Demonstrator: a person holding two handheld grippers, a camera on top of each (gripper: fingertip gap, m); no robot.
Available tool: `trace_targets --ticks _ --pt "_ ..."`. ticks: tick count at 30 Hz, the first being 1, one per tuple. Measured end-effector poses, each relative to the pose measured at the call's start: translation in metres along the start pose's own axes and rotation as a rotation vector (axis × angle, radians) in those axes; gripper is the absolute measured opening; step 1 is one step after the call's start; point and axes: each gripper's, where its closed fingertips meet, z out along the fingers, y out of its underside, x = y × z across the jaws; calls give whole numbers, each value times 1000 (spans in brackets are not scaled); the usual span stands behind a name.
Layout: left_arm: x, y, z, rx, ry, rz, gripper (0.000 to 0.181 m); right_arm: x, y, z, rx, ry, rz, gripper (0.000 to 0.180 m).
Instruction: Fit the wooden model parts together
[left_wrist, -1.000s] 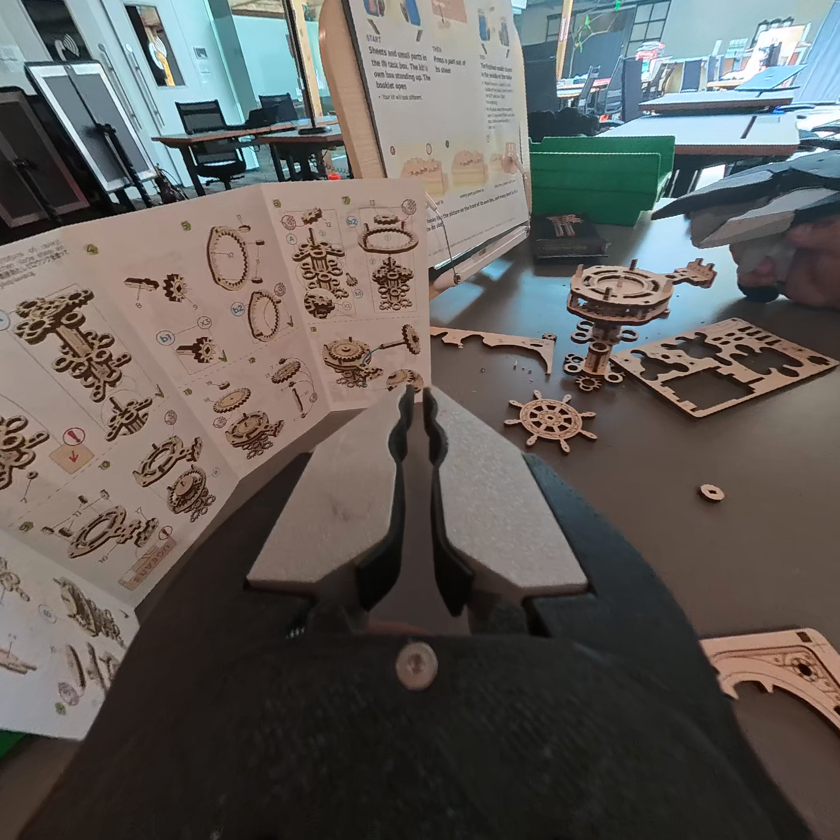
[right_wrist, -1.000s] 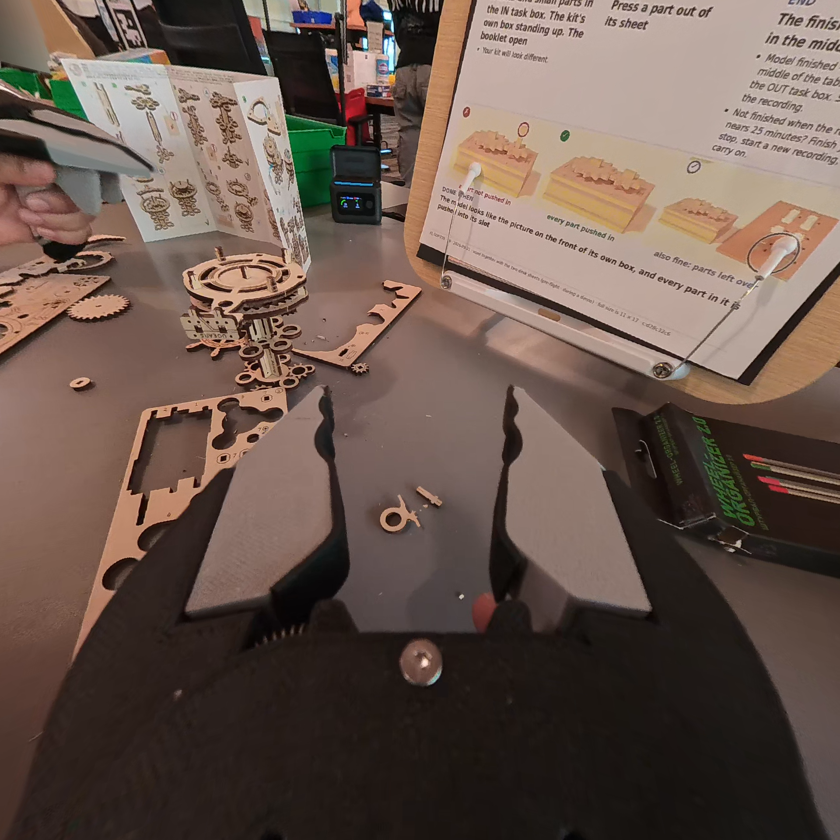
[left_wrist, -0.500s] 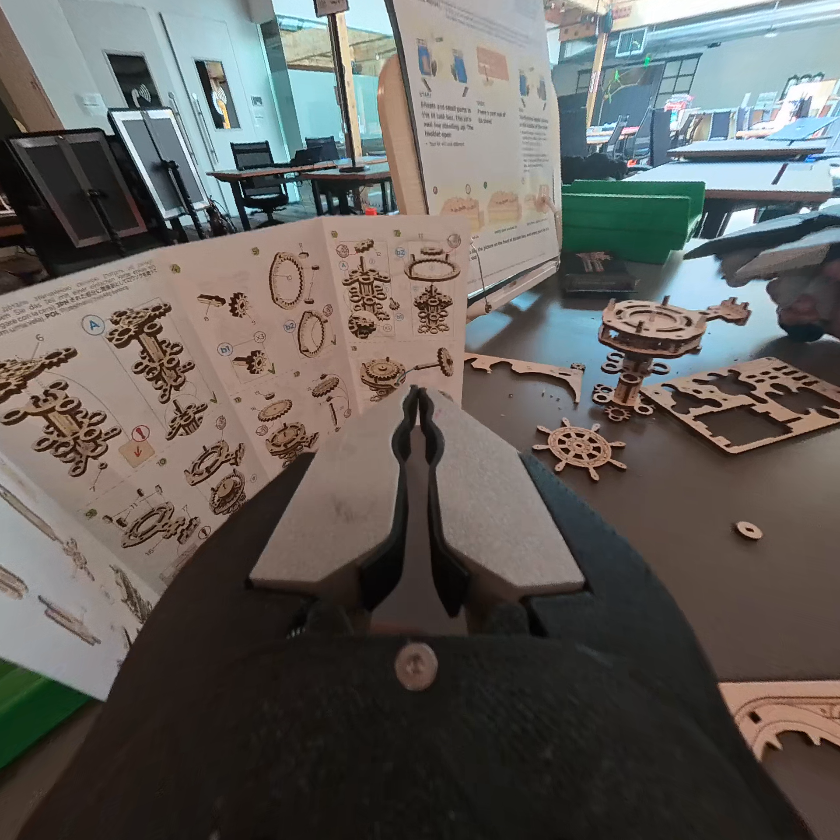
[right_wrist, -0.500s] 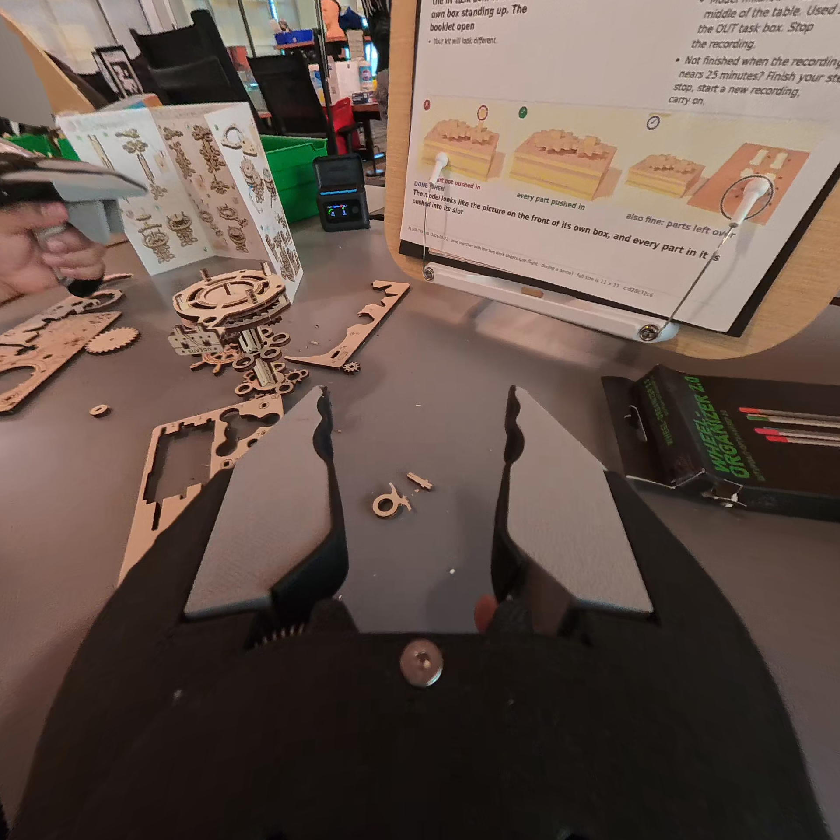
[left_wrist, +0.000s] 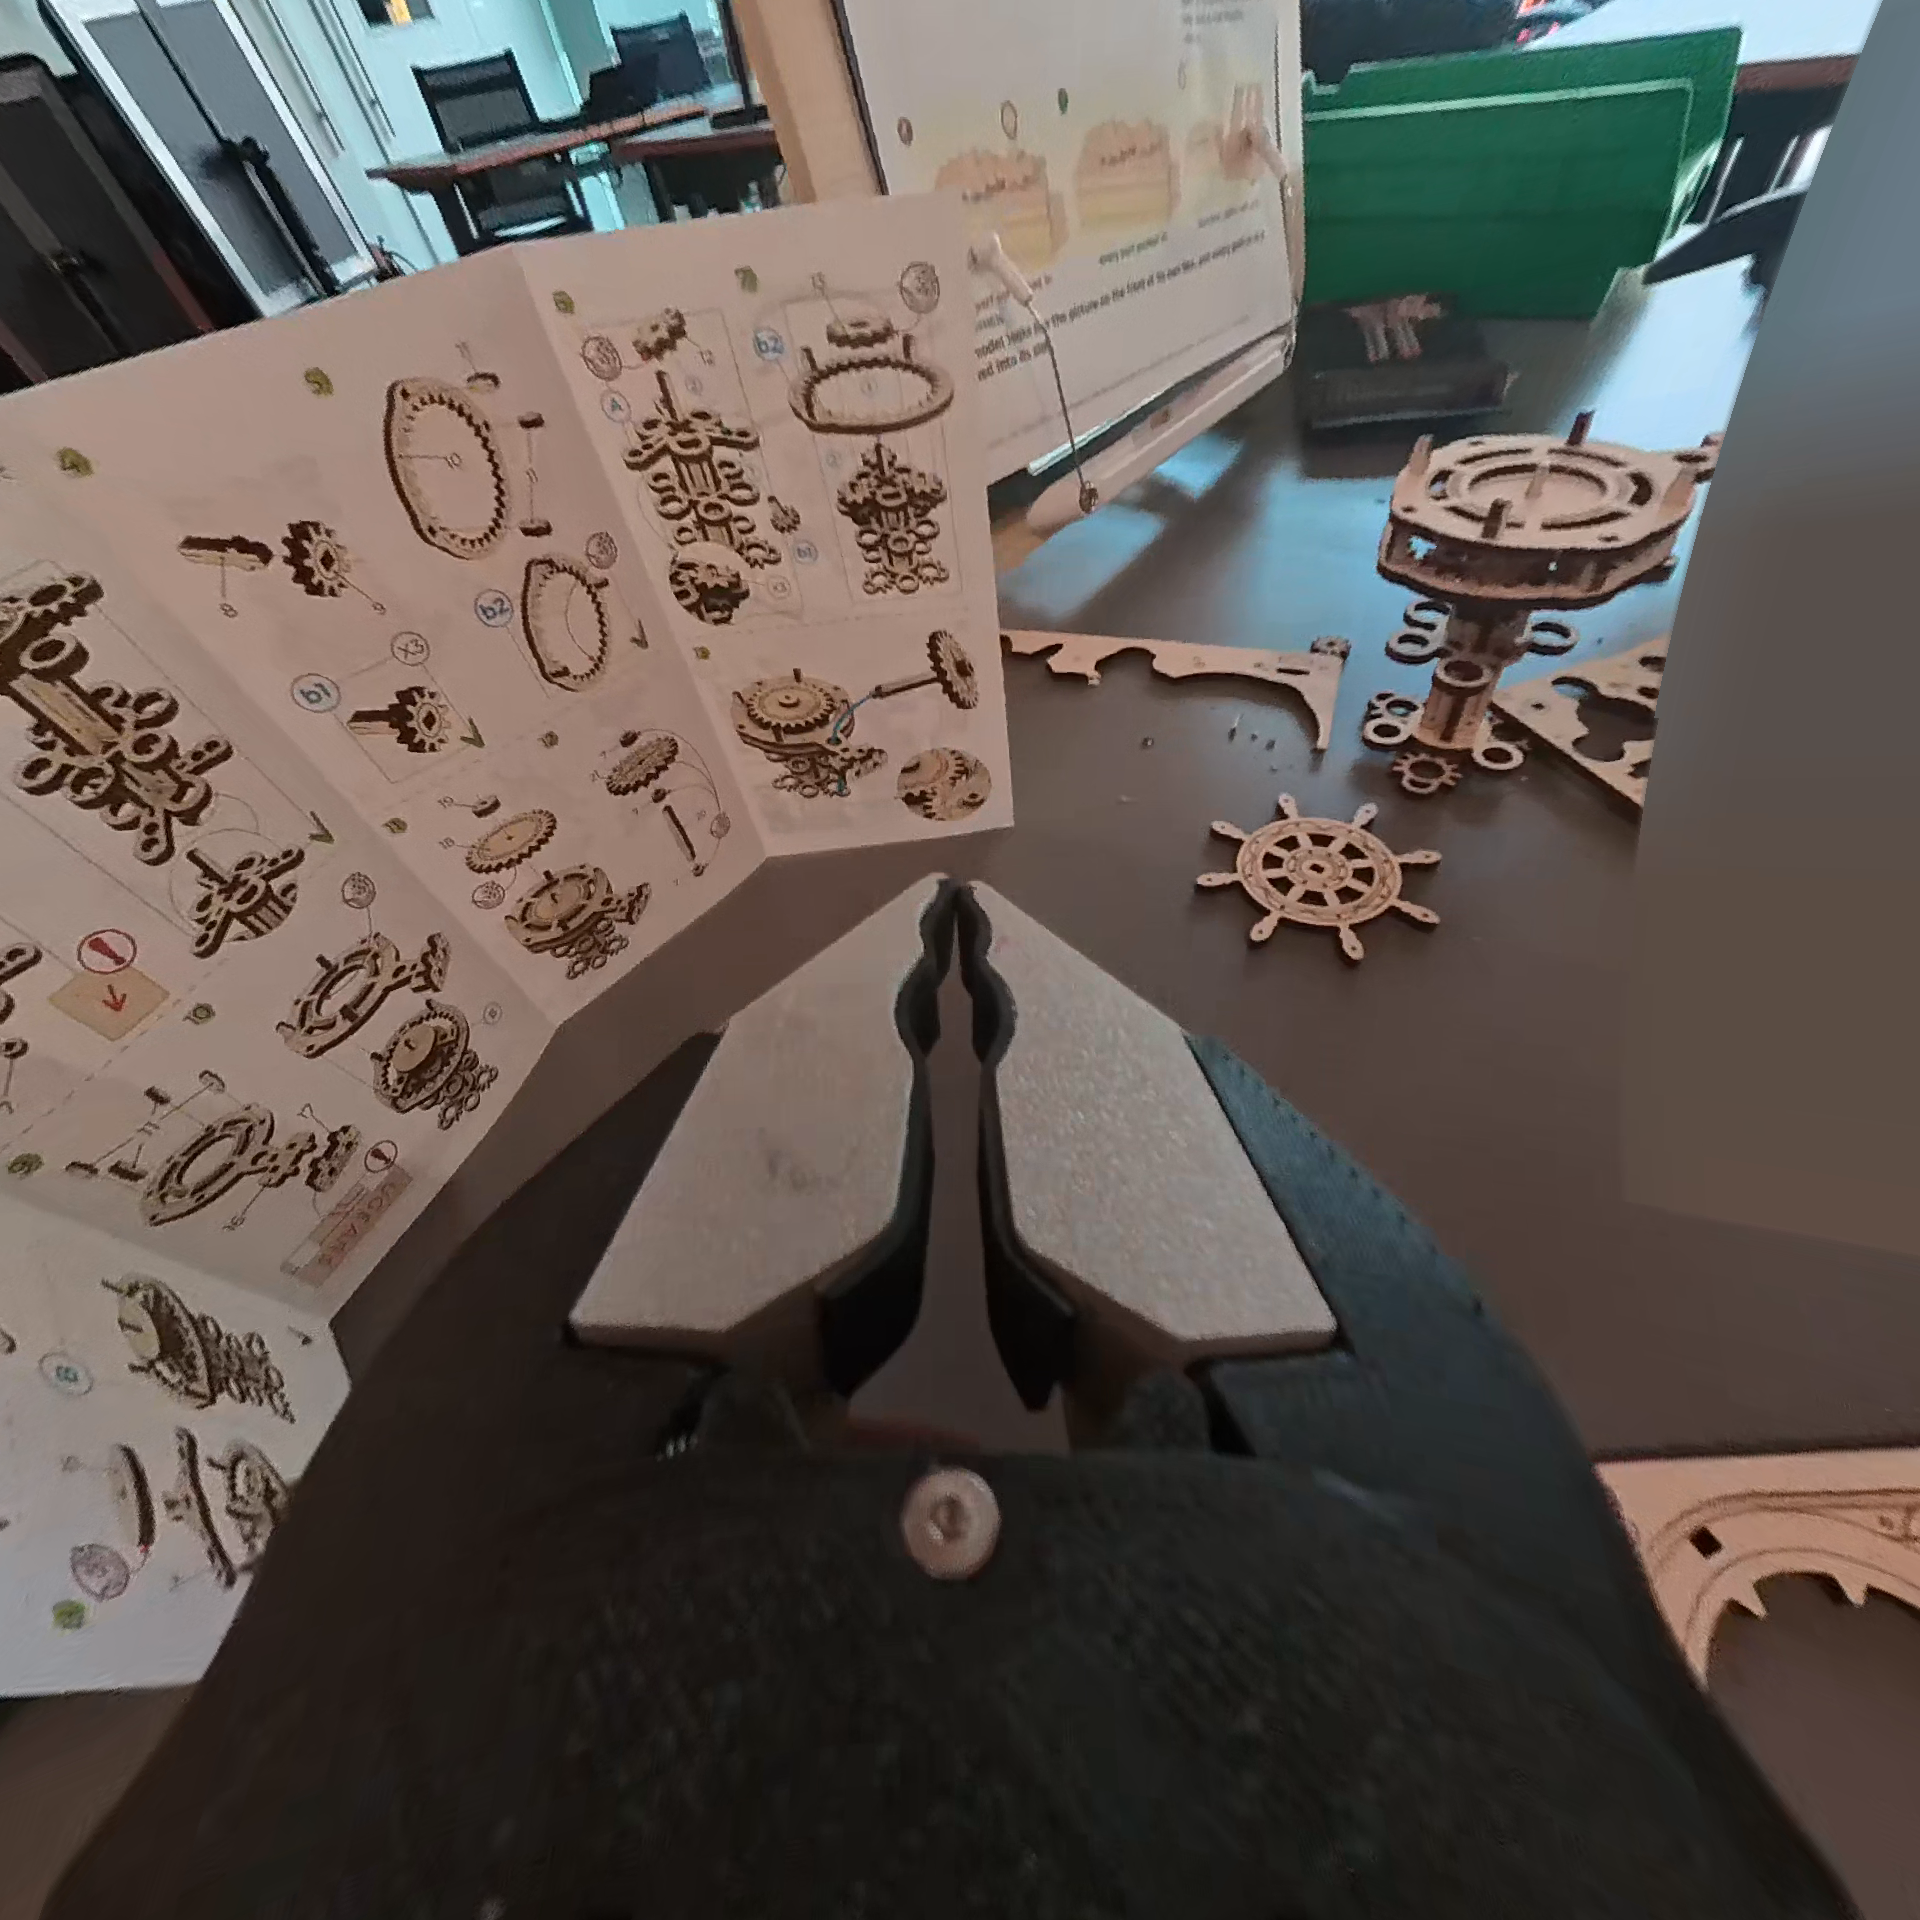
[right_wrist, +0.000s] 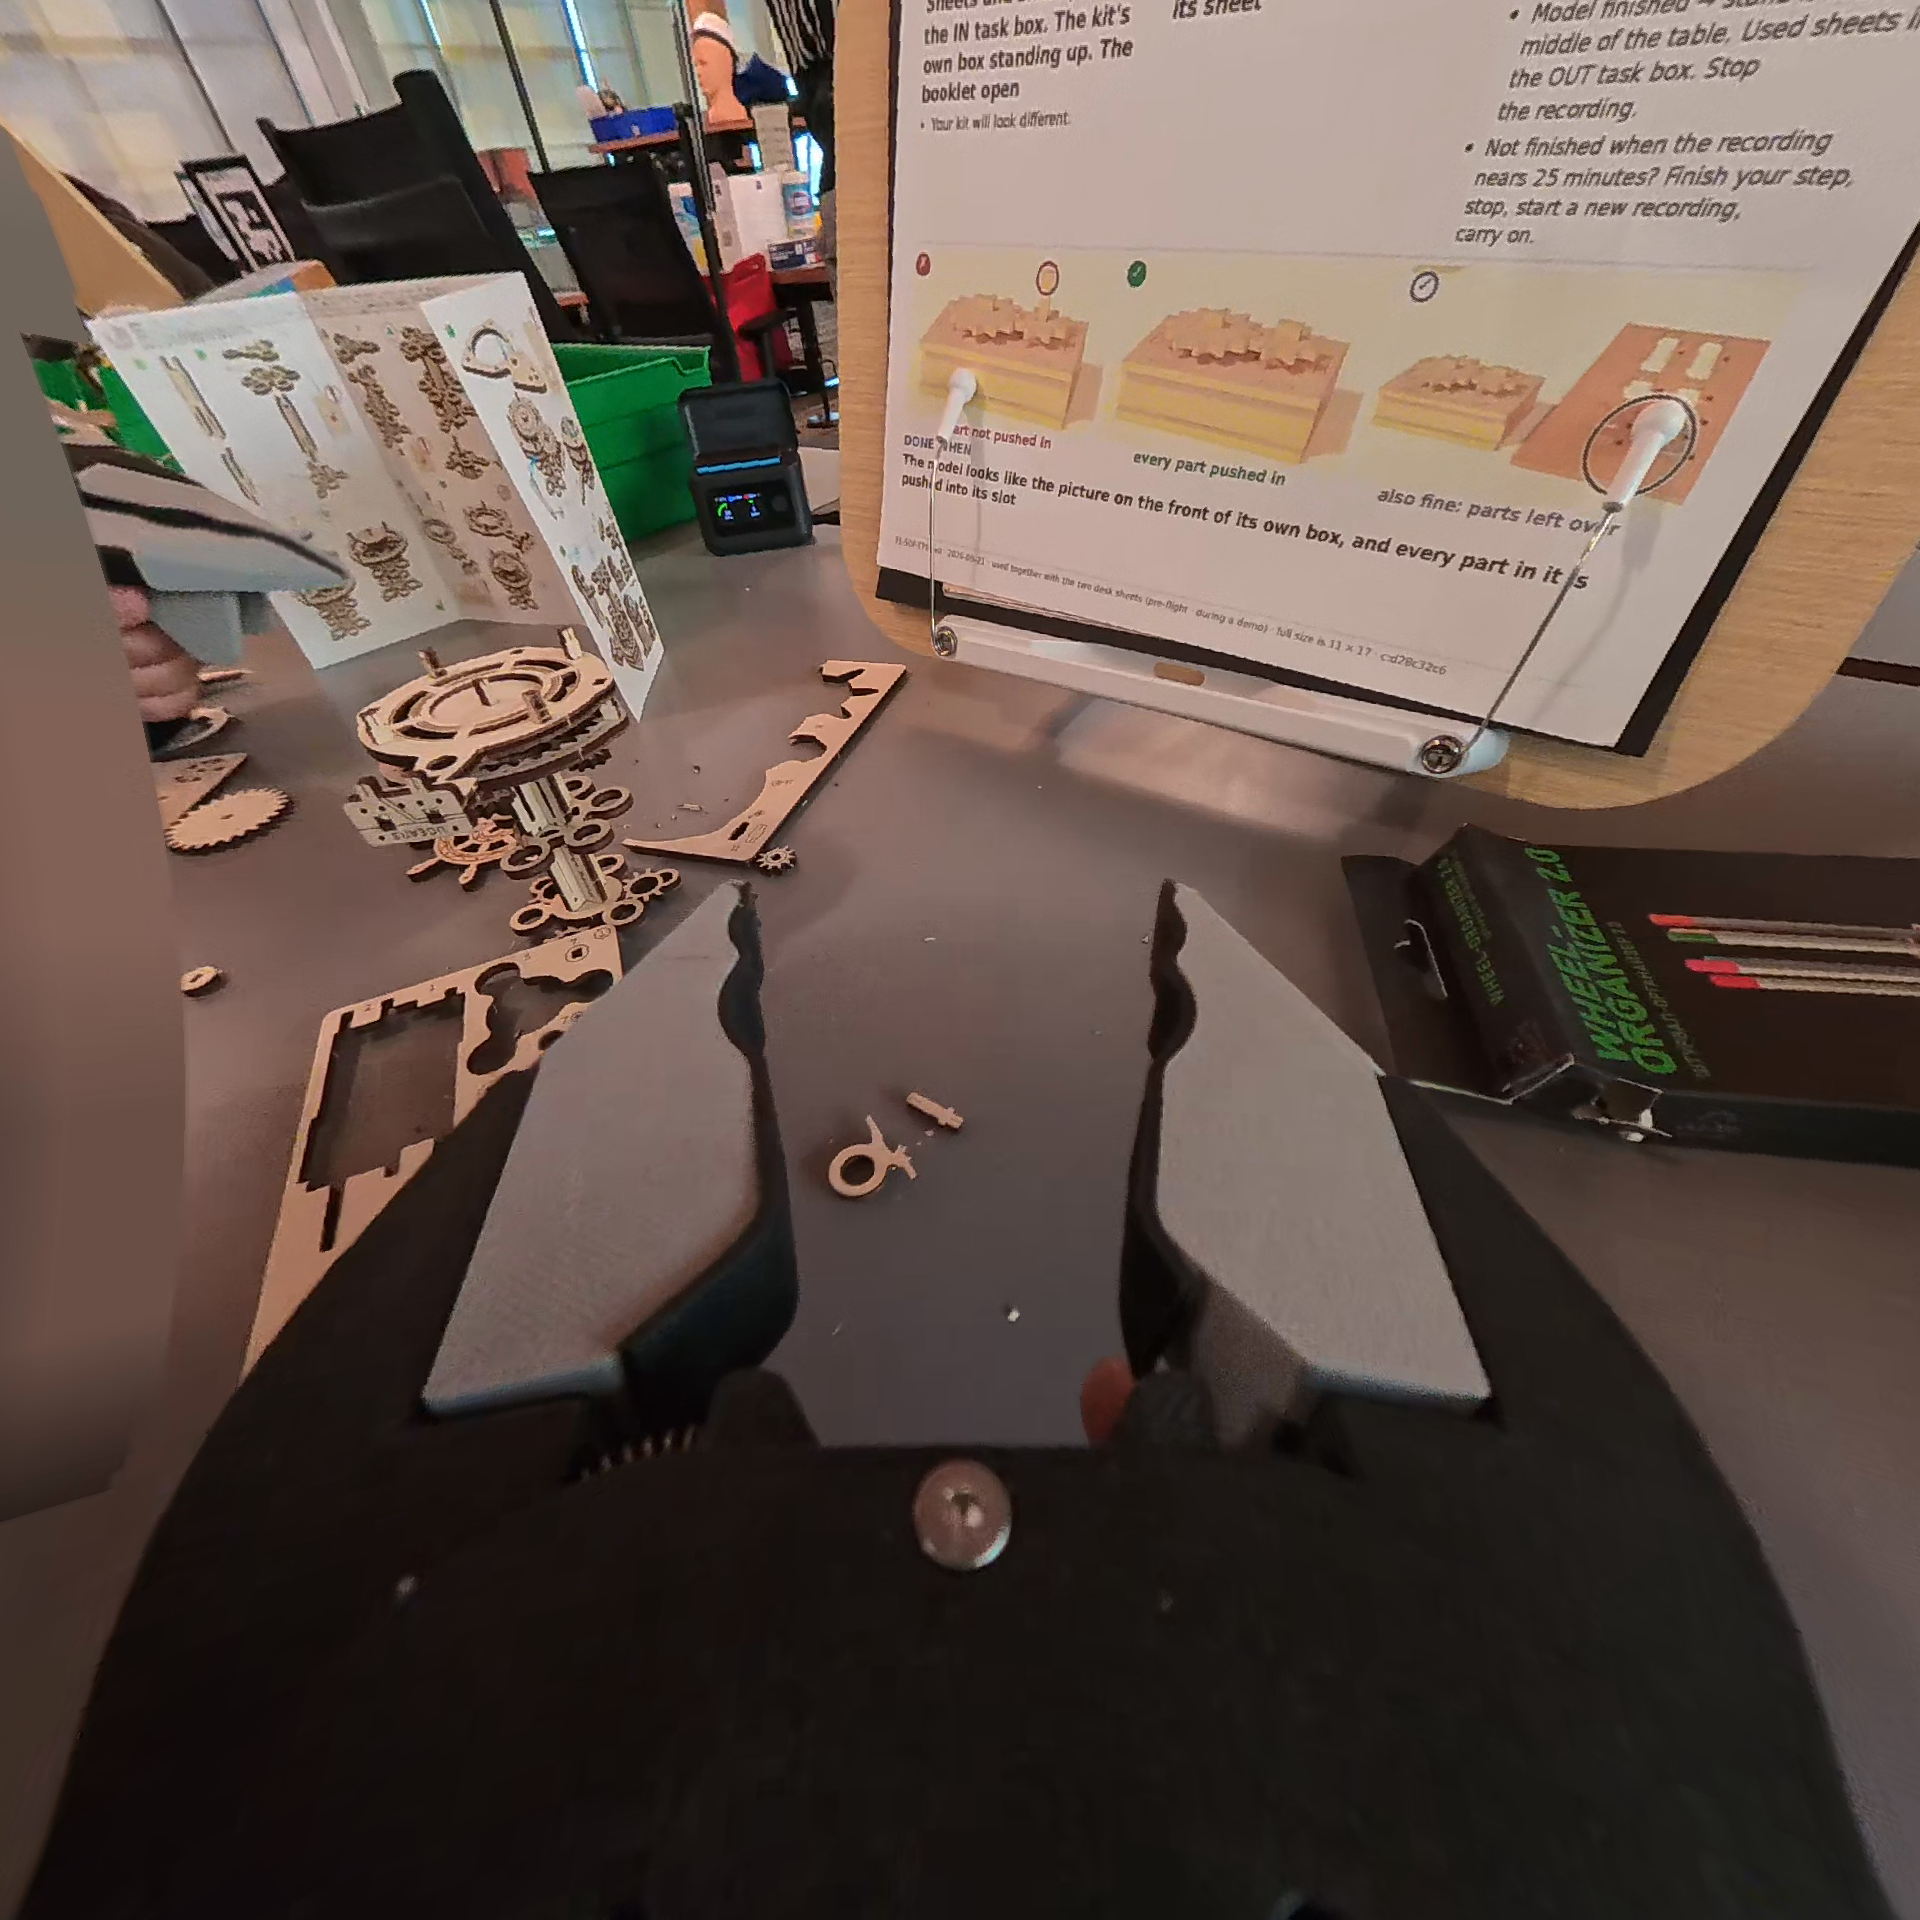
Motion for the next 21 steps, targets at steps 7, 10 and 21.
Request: trace_targets --ticks 7,10,21 --pt "-1 -3 -7 -14 -6 -10 0 -1 3 6 -30 33 -94 73" --pt "7 0 -6 -37 35 -25 0 0 3 7 -34 34 -98 73" --pt "32 4 -6 -104 150 -46 24 4 1 6 -19 48 -99 74"
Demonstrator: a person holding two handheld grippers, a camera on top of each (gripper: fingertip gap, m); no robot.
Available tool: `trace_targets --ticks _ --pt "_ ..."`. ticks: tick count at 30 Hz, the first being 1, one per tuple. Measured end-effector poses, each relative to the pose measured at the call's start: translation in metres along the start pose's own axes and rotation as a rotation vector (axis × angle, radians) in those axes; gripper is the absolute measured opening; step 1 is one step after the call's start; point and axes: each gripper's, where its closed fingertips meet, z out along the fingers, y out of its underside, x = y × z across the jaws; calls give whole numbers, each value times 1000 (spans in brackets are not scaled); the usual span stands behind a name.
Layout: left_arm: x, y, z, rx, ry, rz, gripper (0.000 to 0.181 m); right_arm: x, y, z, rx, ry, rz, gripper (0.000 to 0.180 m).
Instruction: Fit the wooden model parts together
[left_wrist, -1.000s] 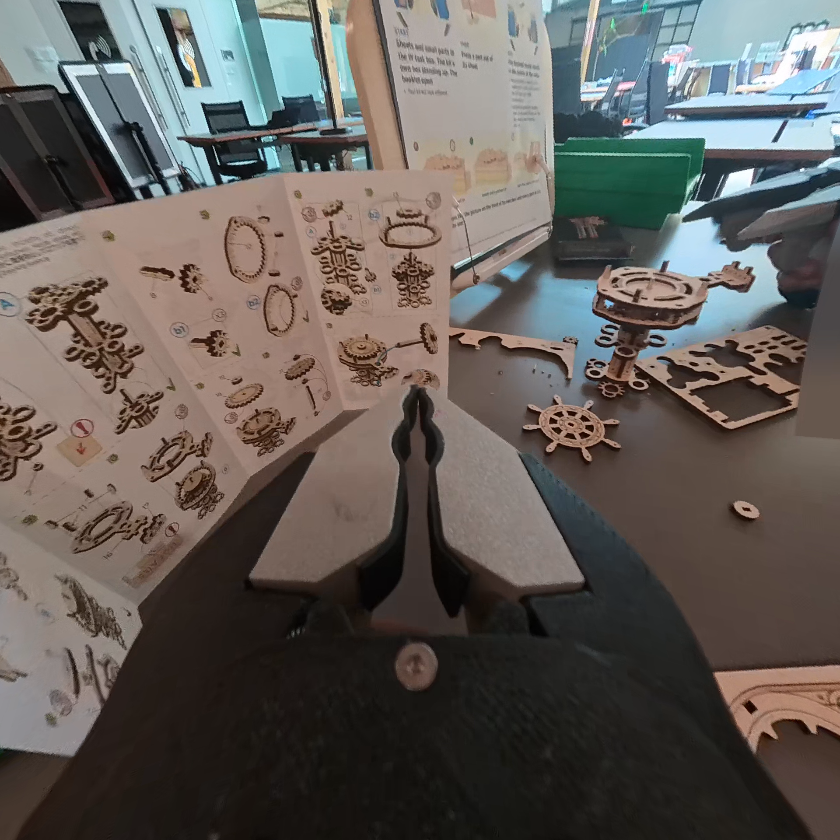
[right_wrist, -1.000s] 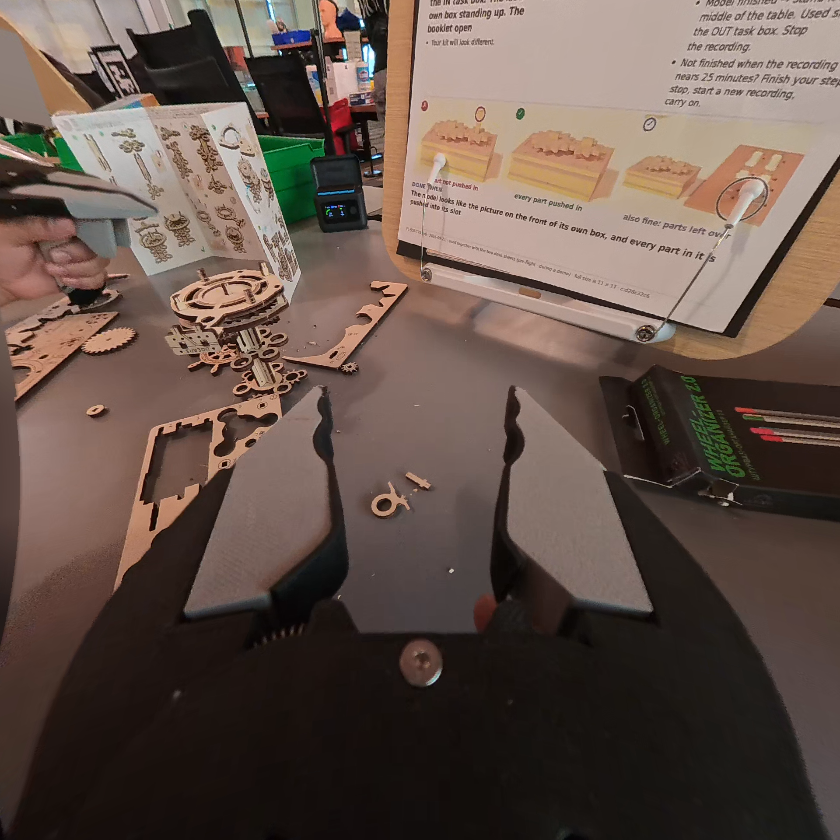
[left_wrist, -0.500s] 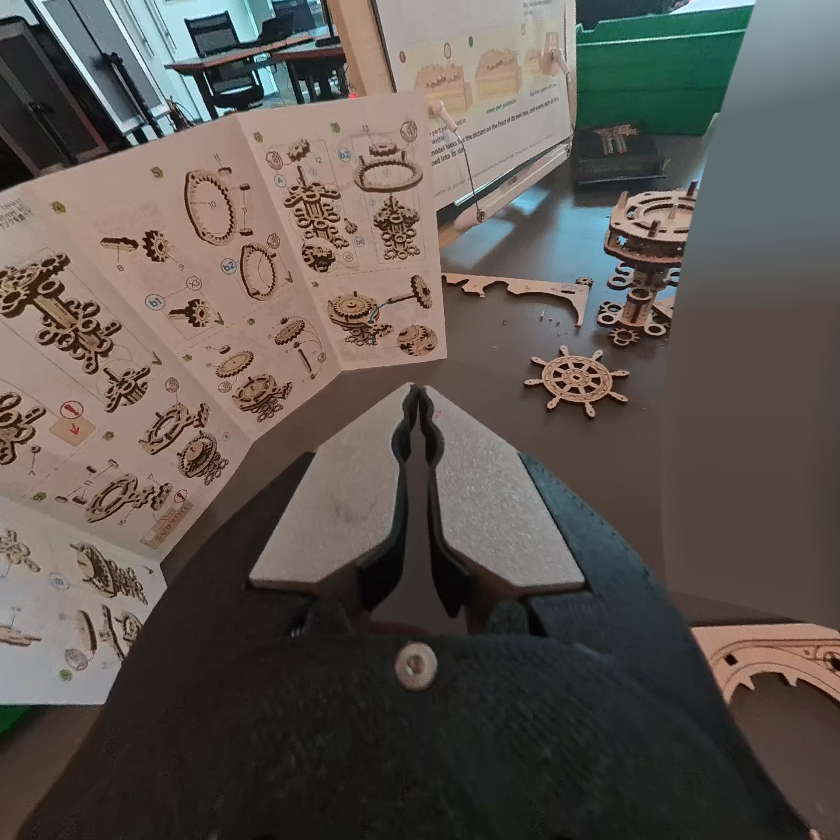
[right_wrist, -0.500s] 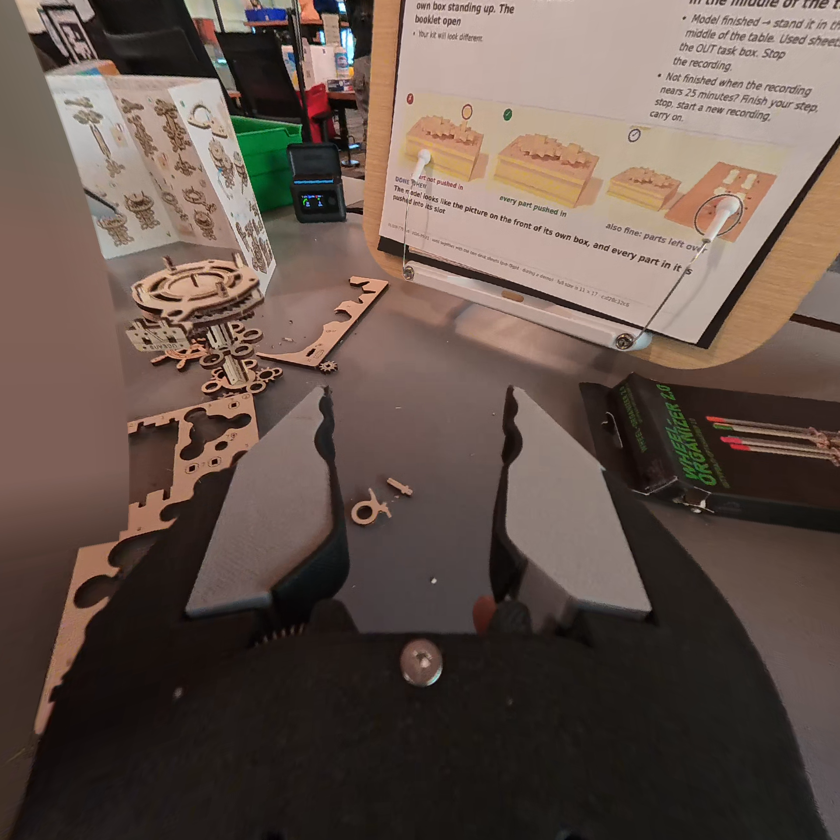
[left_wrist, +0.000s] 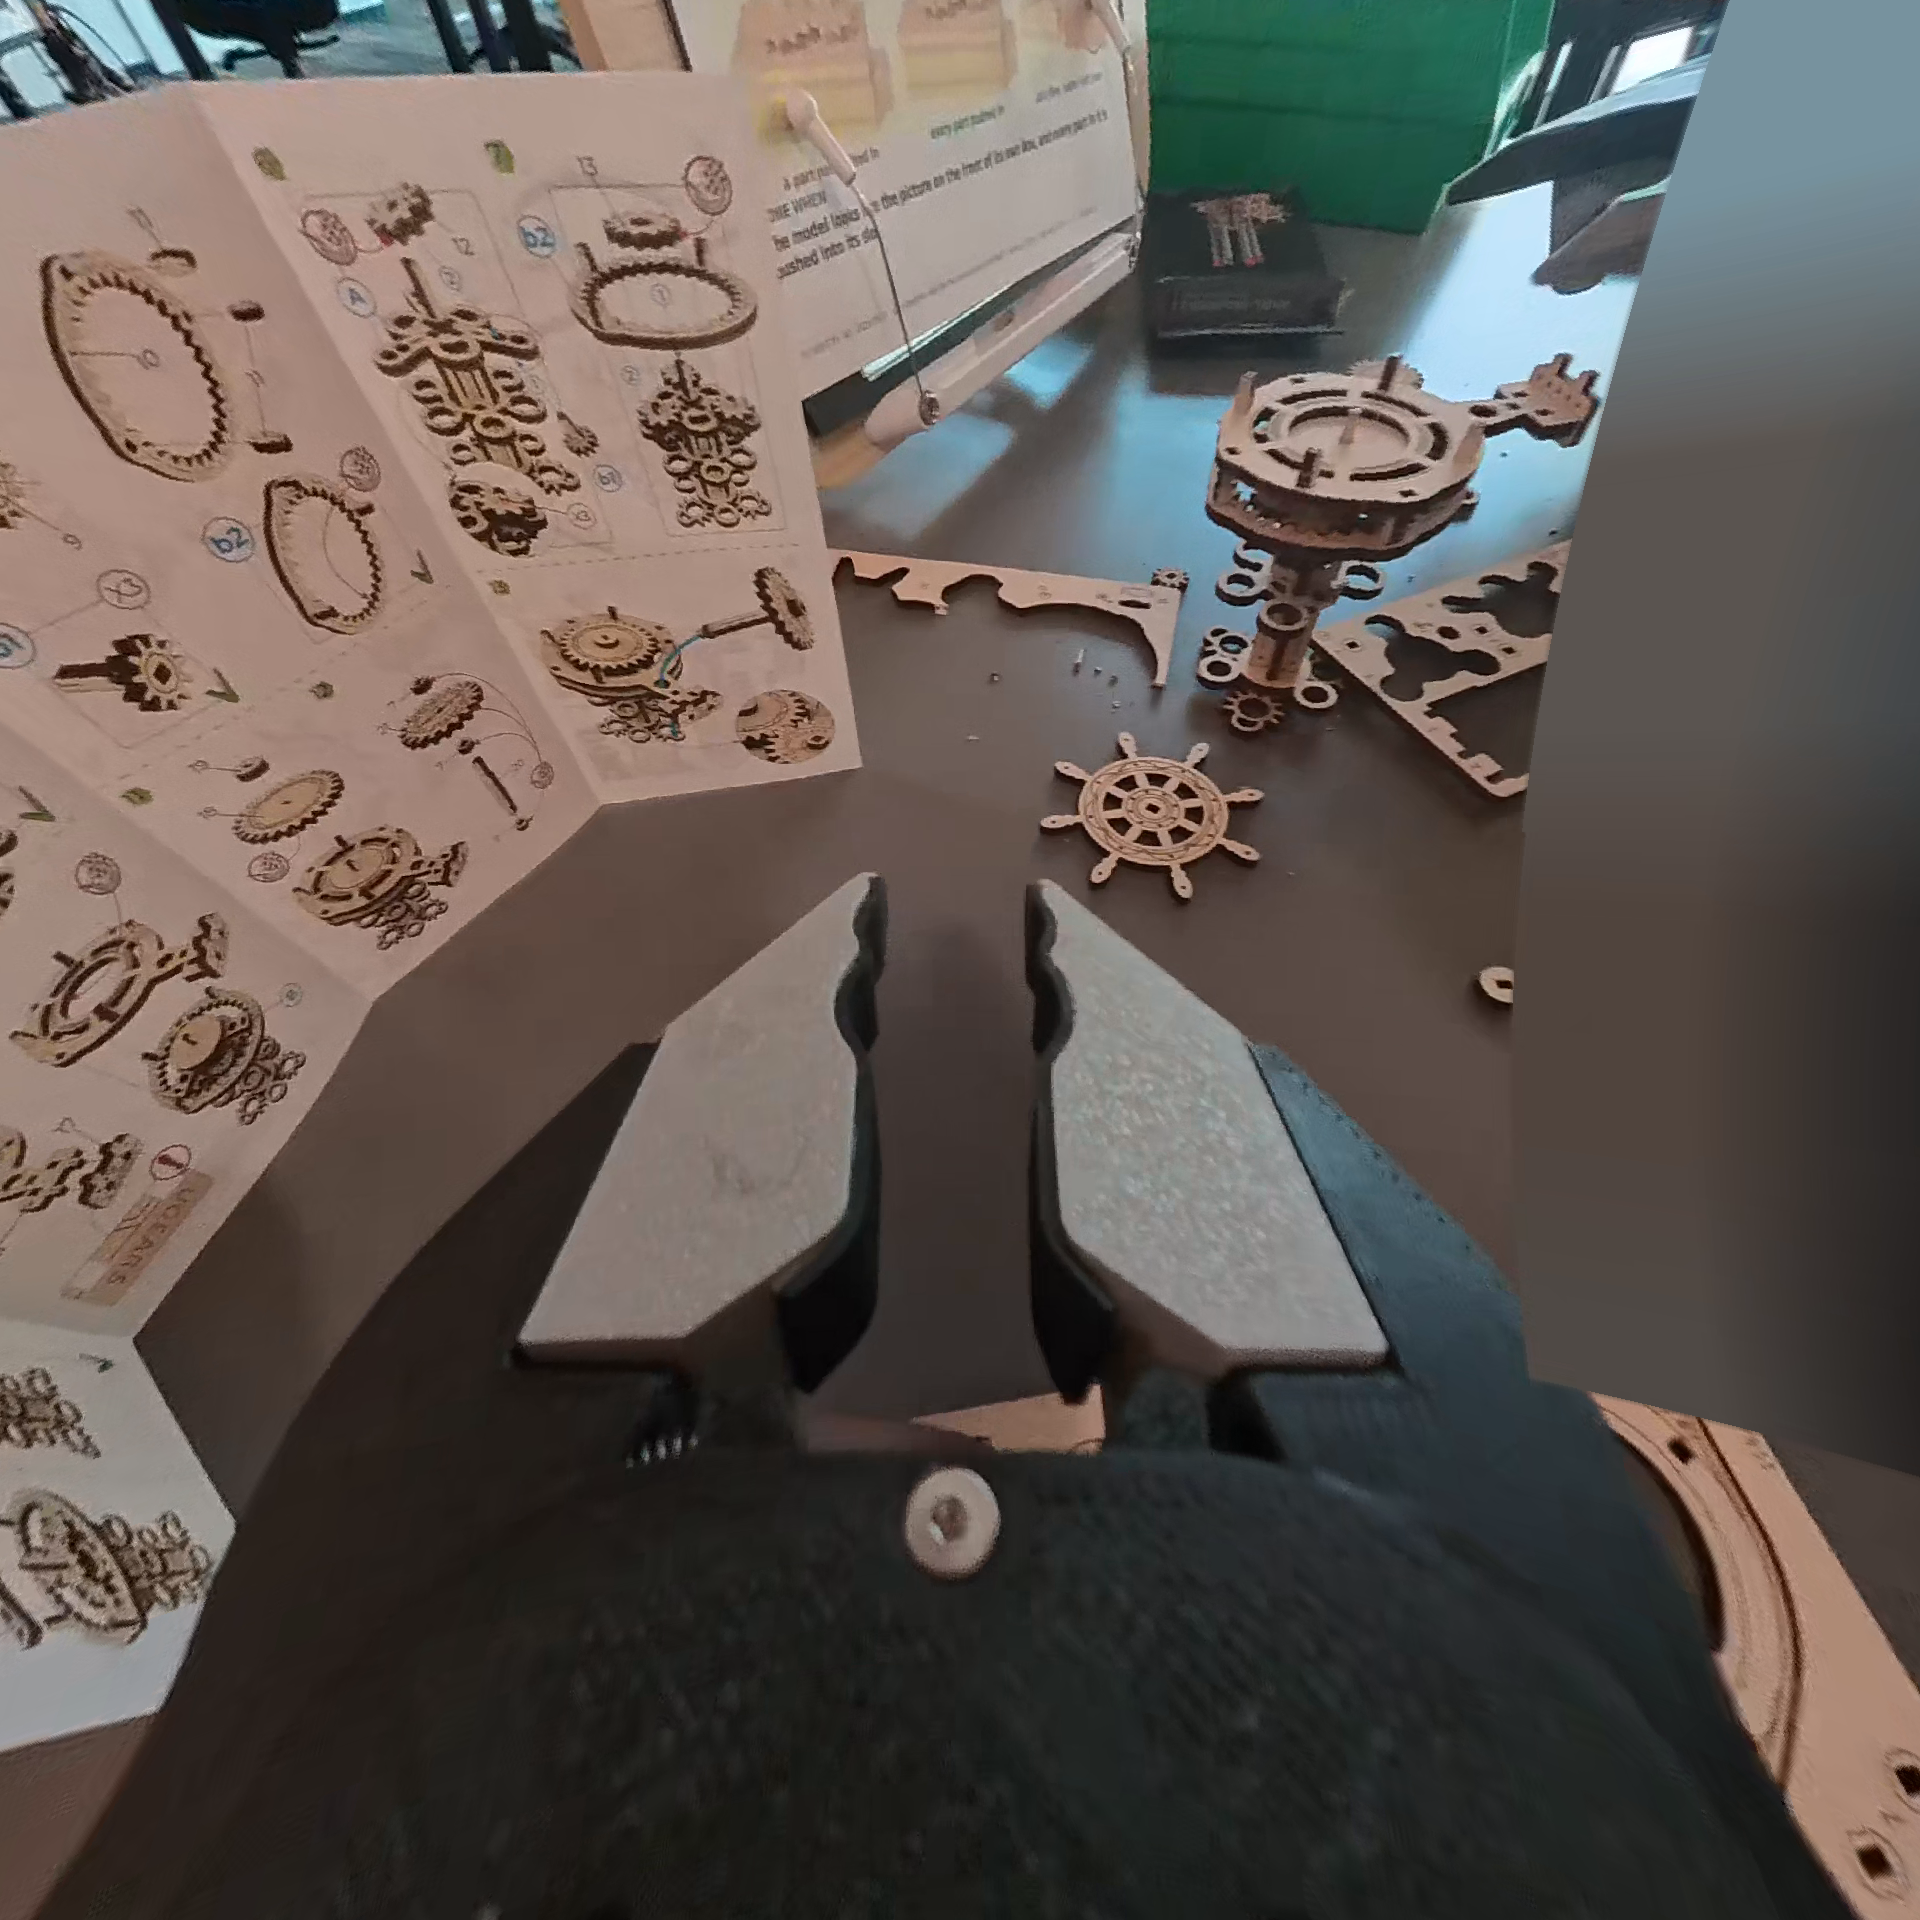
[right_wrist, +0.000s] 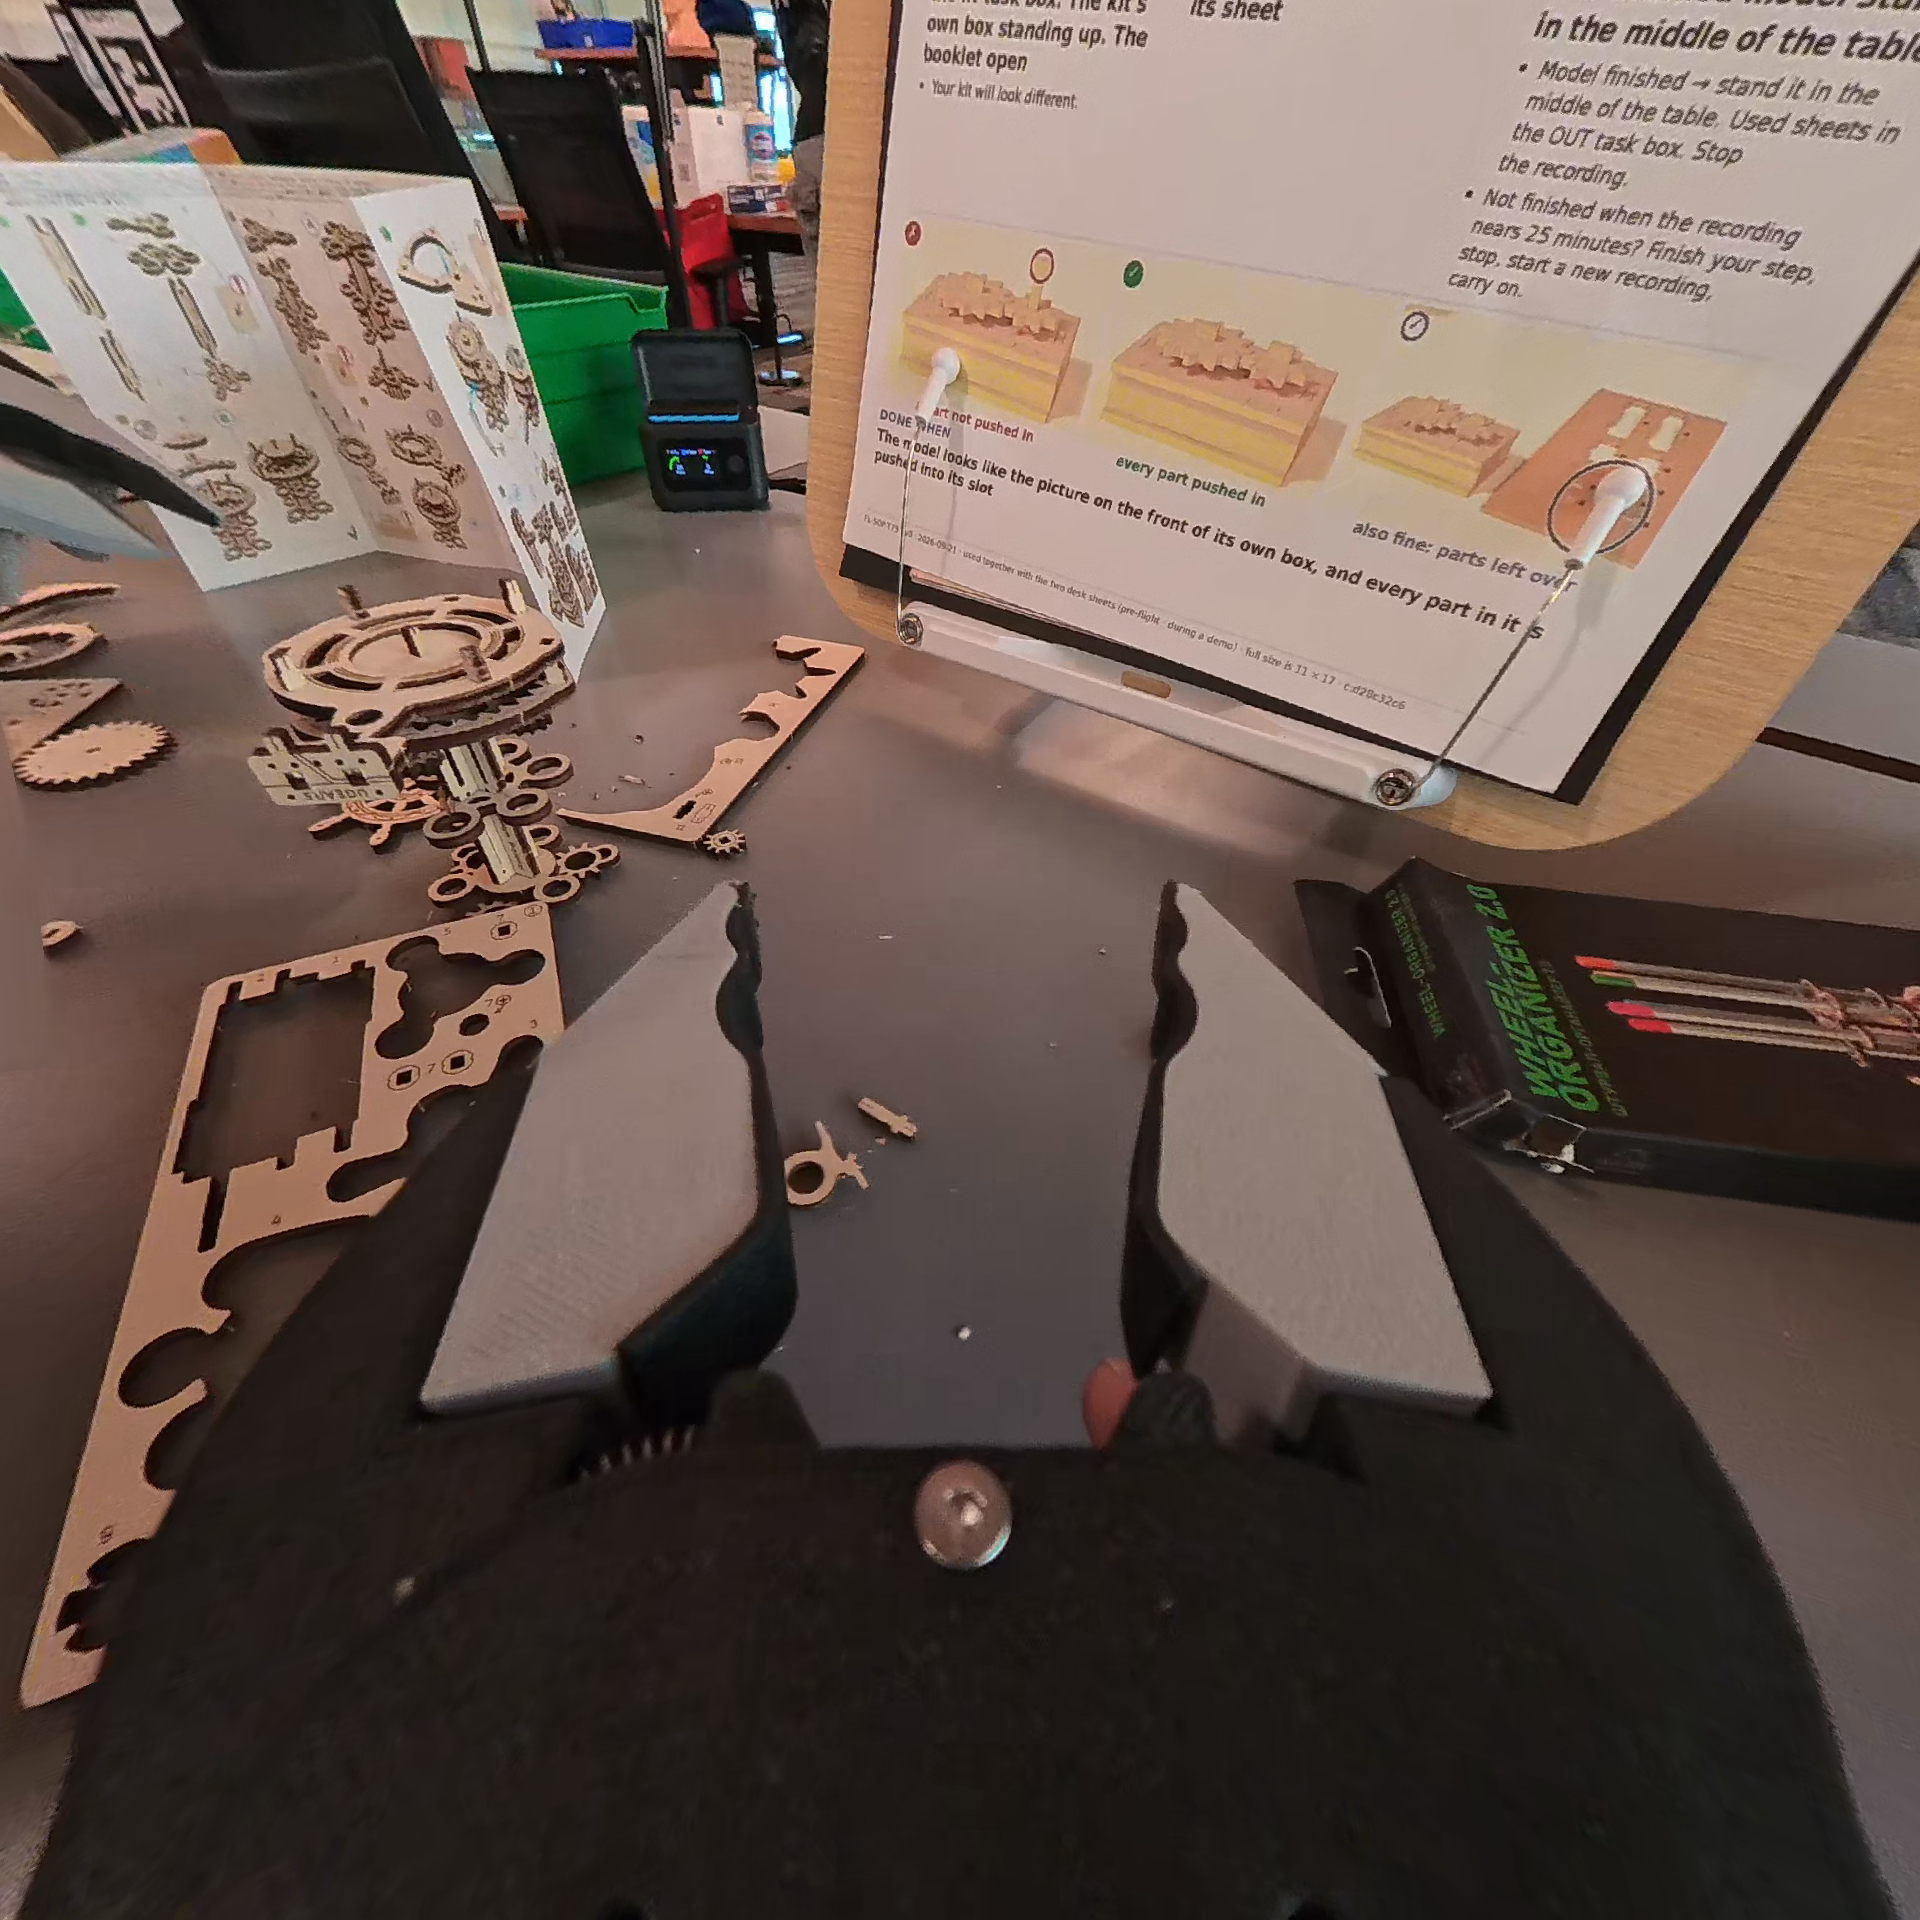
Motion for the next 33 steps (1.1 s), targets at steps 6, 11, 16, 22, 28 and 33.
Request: trace_targets --ticks 6,11,16,22,28,33 --pt "14 7 1 -48 88 -39 43 1 0 1 -6 17 -21 74" --pt "11 5 -2 -42 67 -26 47 1 0 1 0 25 -27 74" --pt "13 -1 -10 -26 92 -29 48 0 -2 0 7 30 -57 74" --pt "31 11 -26 -107 183 35 58 -1 -2 1 4 48 -85 74" --pt "46 38 -23 -243 258 67 58 -2 -2 1 5 61 -83 74" --pt "62 58 -19 -342 306 131 61 -1 -3 0 10 76 -86 74"
